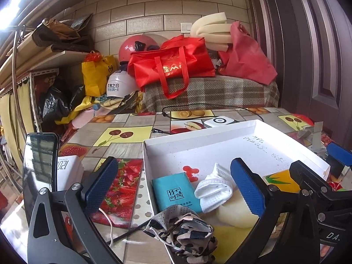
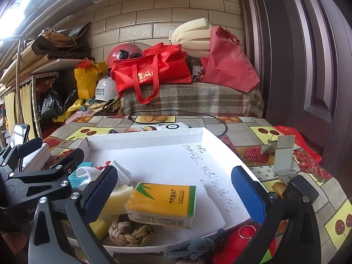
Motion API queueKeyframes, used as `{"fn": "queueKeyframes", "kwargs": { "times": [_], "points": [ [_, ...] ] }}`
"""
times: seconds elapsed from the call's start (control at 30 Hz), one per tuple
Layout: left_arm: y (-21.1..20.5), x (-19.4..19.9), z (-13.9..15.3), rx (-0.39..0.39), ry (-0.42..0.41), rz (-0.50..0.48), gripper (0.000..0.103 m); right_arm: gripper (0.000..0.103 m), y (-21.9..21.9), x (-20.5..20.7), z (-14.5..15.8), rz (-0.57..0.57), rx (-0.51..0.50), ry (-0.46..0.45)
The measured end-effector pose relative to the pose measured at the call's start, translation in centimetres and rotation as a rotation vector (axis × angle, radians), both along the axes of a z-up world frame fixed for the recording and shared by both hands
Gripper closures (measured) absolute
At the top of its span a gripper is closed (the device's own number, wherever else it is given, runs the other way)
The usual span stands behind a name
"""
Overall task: Organize soft objects
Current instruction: 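Grasp the pink plush ball with the left gripper while the right grasps the white foam block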
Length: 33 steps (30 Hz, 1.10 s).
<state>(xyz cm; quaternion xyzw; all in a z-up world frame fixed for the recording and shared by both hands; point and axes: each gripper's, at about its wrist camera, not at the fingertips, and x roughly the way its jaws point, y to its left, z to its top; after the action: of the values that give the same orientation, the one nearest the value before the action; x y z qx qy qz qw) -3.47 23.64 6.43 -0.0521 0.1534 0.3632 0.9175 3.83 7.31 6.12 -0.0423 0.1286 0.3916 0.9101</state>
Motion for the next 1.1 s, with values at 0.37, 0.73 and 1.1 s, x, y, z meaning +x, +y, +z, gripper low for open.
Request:
{"fn": "queueKeyframes", "kwargs": {
  "times": [0.37,0.73,1.1],
  "points": [
    [-1.1,-3.4,0.1,-0.017,-0.069,-0.055,0.000,0.000,-3.2,-1.4,-0.1,-0.005,0.038,-0.012],
    [-5.9,-7.6,-0.1,0.007,-0.029,-0.220,0.000,0.000,-10.9,-1.8,-1.1,0.005,-0.015,0.027],
    [-11.0,-3.3,-2.7,-0.102,0.297,-0.562,0.000,0.000,-8.9,-0.6,-4.9,0.310,-0.292,0.299]
  ]
}}
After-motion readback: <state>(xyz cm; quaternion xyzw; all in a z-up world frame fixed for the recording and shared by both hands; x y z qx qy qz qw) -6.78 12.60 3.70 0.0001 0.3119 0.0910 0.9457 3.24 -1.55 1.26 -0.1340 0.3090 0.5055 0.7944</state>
